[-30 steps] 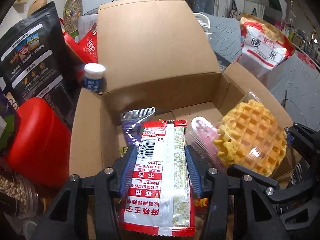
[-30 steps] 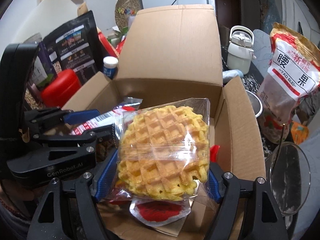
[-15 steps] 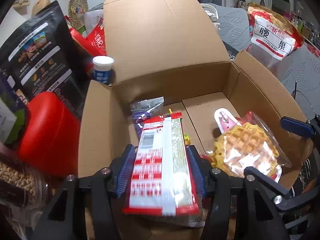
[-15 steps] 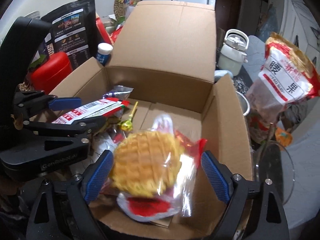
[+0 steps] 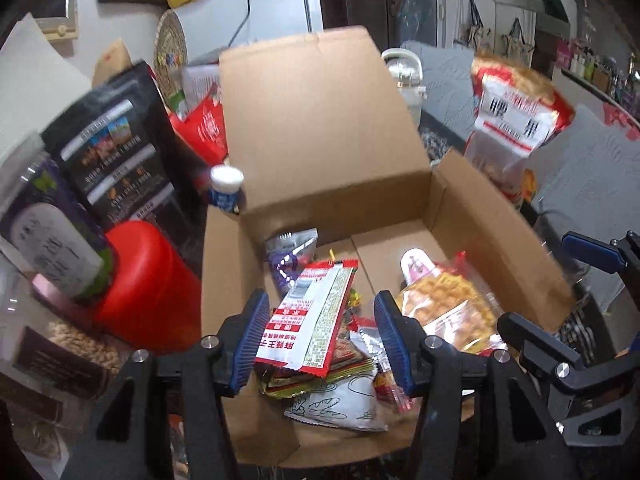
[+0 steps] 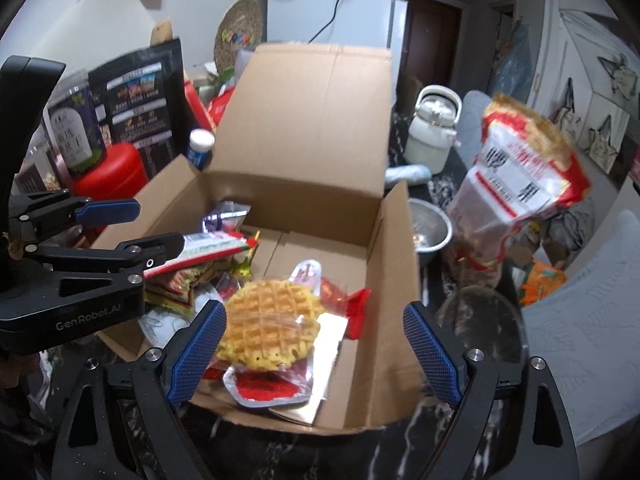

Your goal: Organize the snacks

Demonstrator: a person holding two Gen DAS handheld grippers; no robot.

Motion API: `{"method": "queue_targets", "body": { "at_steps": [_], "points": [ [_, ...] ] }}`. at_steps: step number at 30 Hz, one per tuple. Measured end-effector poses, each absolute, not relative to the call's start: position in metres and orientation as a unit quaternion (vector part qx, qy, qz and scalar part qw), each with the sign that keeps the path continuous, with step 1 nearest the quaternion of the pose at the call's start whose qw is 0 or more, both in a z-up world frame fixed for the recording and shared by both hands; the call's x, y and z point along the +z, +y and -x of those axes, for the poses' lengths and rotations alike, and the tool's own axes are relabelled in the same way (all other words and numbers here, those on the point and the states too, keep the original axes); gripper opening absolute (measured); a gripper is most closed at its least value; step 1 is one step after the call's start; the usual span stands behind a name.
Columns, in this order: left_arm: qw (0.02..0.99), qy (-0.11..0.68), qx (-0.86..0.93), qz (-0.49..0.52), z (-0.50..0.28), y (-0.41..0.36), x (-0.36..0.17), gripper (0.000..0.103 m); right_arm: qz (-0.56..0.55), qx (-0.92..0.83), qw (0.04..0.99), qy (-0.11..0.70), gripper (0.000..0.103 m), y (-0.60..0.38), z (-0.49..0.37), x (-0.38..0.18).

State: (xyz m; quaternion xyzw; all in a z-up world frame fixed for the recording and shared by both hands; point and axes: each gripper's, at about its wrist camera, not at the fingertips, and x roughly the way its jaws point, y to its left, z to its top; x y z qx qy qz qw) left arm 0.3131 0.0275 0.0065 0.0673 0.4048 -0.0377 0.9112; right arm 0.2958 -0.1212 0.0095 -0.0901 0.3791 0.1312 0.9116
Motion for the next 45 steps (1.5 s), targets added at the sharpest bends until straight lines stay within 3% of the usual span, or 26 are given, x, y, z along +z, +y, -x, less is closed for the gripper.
{"method": "queue_targets", "body": {
  "at_steps": [16,28,30,32,45],
  "points": [
    [0.946,0.319,-0.041,-0.047,-0.227,0.036,0.082,0.054,0.062,0.114,0.950,0.284,0.094,-0.138,-0.219,0.089],
    [0.958,0.277,-0.063,-0.046,-0.149,0.031,0.089,0.055,0.042,0.117,0.964,0.233,0.095,-0.145,-0.141,0.105],
    [0.959,0.272,-0.064,-0.047,-0.137,0.031,0.087,0.062,0.041,0.117,0.965,0.232,0.095,-0.145,-0.132,0.103],
    [0.962,0.261,-0.065,-0.041,-0.124,0.031,0.086,0.078,0.040,0.118,0.965,0.230,0.095,-0.144,-0.121,0.101],
    [0.963,0.257,-0.073,-0.043,-0.081,0.029,0.066,0.080,0.017,0.111,0.963,0.246,0.098,-0.146,-0.073,0.077]
  ]
}}
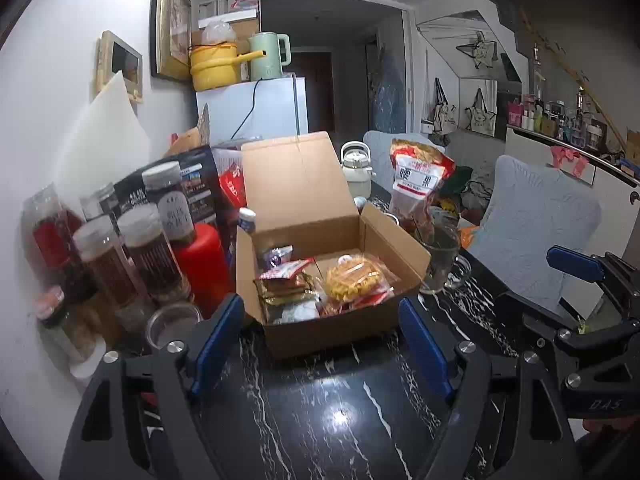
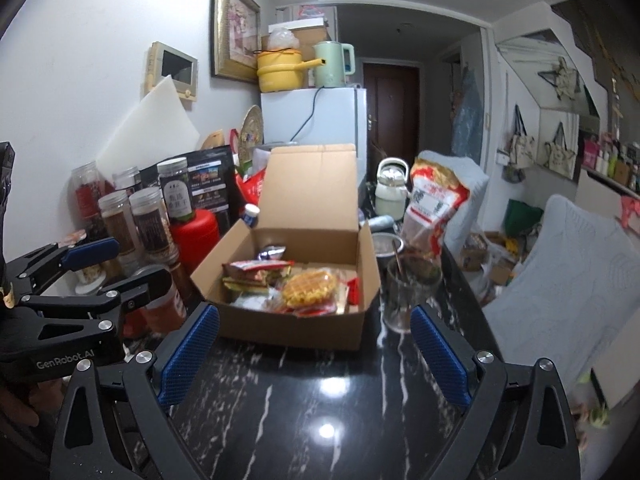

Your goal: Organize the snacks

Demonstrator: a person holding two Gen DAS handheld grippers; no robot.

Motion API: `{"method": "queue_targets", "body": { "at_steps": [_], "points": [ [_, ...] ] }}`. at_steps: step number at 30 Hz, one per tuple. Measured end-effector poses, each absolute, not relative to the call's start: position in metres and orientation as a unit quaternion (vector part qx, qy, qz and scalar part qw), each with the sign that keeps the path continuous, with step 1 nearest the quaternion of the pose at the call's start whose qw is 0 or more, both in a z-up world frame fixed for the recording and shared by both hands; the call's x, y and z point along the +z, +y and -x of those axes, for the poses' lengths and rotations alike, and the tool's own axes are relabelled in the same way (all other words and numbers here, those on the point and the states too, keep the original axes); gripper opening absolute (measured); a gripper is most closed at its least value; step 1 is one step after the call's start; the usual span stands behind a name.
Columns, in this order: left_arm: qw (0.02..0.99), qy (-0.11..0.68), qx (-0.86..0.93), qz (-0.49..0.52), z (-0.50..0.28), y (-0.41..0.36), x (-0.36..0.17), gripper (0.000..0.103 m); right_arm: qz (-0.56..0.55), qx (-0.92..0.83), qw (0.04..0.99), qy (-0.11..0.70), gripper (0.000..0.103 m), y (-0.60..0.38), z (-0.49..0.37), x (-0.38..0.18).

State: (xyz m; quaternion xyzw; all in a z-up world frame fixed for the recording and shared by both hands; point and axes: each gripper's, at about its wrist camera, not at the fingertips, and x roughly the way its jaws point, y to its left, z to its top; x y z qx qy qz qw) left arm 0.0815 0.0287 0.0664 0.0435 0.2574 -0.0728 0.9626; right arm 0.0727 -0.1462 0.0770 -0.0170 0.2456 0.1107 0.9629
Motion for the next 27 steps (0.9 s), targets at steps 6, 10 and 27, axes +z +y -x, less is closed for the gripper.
{"method": "queue_targets", "body": {
  "at_steps": [6,10,27],
  "points": [
    [0.959,0.273,-0.068,-0.029,-0.080,0.030,0.048,0.080,0.021,0.089,0.963,0.255,0.098,-0.147,-0.064,0.063],
    [0.956,0.286,-0.067,-0.017,-0.083,0.032,0.038,0.080,0.022,0.081,0.961,0.263,0.098,-0.146,-0.063,0.054],
    [0.949,0.306,-0.070,-0.016,-0.095,0.029,0.029,0.080,0.010,0.073,0.958,0.278,0.098,-0.155,-0.068,0.043]
  ]
}}
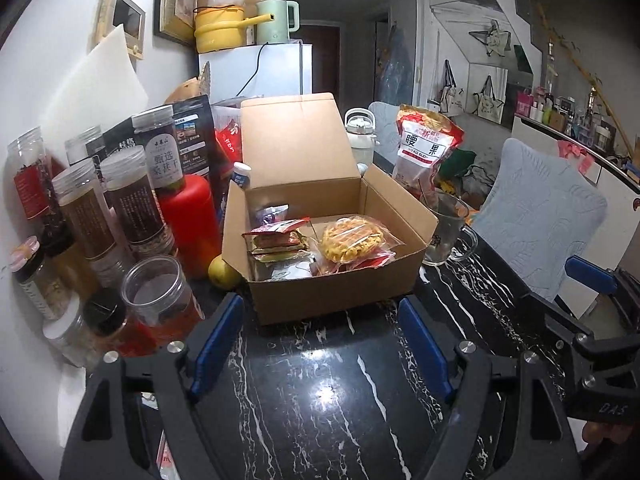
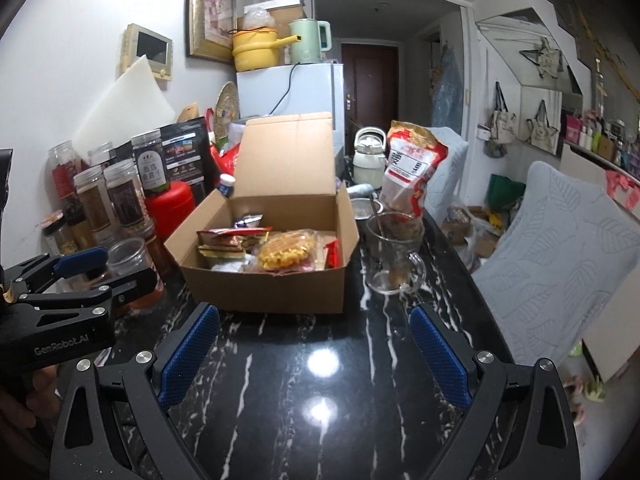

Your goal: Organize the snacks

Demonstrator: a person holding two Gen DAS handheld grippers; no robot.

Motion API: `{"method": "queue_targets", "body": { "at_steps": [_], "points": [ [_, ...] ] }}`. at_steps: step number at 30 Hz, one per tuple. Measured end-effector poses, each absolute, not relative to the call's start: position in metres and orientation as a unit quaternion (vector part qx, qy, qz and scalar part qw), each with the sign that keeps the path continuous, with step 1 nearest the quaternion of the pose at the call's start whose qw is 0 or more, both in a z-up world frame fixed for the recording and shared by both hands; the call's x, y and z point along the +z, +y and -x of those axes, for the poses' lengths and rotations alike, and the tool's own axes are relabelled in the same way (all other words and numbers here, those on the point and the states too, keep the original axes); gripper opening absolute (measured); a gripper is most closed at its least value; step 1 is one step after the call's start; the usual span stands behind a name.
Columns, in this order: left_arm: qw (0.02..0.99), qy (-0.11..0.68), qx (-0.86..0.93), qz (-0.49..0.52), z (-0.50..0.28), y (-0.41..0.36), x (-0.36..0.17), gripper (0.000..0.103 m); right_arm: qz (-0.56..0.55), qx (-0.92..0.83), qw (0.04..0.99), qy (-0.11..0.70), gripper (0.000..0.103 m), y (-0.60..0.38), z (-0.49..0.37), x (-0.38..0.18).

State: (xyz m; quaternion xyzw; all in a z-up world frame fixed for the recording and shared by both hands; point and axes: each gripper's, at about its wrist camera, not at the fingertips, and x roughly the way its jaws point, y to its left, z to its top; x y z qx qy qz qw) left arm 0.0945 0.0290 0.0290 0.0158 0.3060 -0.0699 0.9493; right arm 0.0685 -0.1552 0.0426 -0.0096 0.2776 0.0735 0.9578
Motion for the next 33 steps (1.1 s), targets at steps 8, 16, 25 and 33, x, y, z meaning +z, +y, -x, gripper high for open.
{"method": "queue_targets", "body": {
  "at_steps": [8,16,25,33],
  "points": [
    [0.948,0.310,-0.069,-0.014,-0.099,0.027,0.028,0.080,0.012,0.075,0.957,0.278,0.098,-0.157,-0.071,0.042],
    [0.948,0.312,-0.063,-0.017,-0.101,0.025,0.028,0.080,0.014,0.080,0.956,0.281,0.098,-0.159,-0.072,0.040],
    [0.946,0.316,-0.062,-0.029,-0.102,0.018,0.028,0.080,0.011,0.083,0.954,0.287,0.098,-0.161,-0.073,0.037],
    [0.945,0.319,-0.067,-0.033,-0.102,0.012,0.029,0.080,0.005,0.080,0.953,0.291,0.098,-0.167,-0.075,0.035]
  ]
}}
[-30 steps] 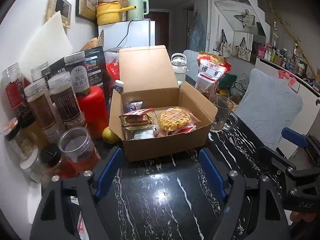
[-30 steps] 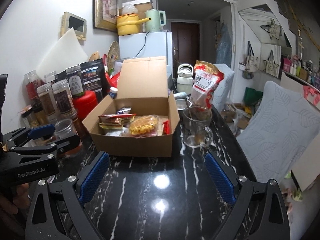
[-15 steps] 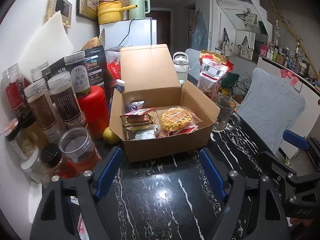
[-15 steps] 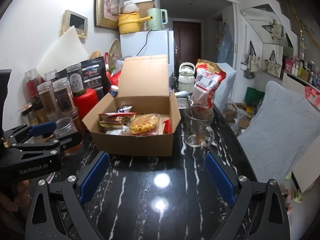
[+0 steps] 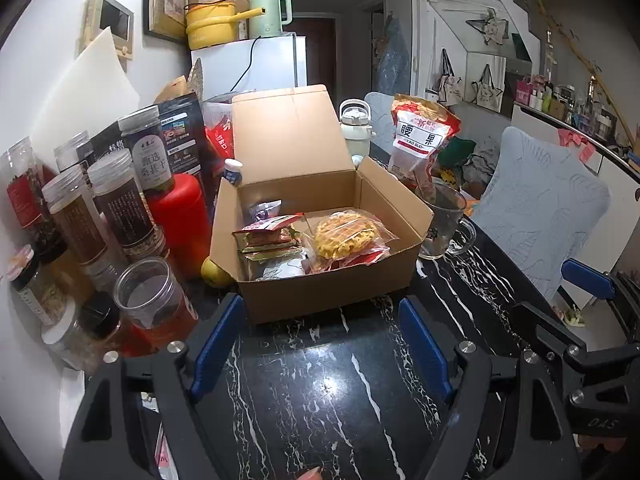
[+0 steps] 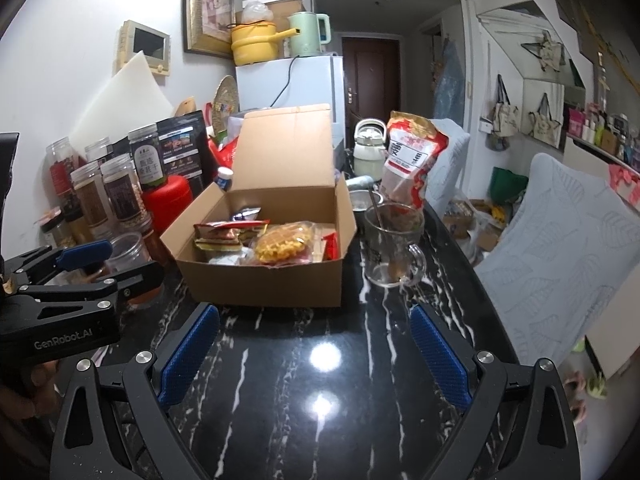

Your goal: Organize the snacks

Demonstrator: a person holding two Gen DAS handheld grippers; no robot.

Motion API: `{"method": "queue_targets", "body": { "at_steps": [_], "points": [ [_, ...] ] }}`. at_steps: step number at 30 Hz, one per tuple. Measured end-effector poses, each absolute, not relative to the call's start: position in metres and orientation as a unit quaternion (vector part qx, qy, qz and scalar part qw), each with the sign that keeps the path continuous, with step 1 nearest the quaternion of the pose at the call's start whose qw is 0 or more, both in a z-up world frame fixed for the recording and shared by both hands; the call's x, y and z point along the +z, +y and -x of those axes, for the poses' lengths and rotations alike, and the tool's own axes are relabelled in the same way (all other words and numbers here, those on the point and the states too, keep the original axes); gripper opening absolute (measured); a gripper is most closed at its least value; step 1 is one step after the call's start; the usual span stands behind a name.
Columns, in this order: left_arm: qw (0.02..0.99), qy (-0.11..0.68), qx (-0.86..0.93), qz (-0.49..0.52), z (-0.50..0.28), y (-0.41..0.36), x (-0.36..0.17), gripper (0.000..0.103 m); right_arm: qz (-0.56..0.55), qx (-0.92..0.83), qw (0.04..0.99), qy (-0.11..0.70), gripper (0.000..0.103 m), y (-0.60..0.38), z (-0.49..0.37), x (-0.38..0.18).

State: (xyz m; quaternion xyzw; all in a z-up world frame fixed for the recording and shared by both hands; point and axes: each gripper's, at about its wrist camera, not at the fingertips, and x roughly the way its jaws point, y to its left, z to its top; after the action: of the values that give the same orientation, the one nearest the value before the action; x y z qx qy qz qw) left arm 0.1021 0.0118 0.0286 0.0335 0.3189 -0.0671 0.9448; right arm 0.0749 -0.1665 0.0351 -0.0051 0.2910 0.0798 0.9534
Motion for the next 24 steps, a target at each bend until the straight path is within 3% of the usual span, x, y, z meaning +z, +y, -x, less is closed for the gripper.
{"method": "queue_targets", "body": {
  "at_steps": [24],
  "points": [
    [0.935,0.340,-0.096,-0.037,-0.109,-0.003,0.022,0.080,-0.004,0.074,0.950,0.302,0.098,-0.178,-0.077,0.028]
  ]
}}
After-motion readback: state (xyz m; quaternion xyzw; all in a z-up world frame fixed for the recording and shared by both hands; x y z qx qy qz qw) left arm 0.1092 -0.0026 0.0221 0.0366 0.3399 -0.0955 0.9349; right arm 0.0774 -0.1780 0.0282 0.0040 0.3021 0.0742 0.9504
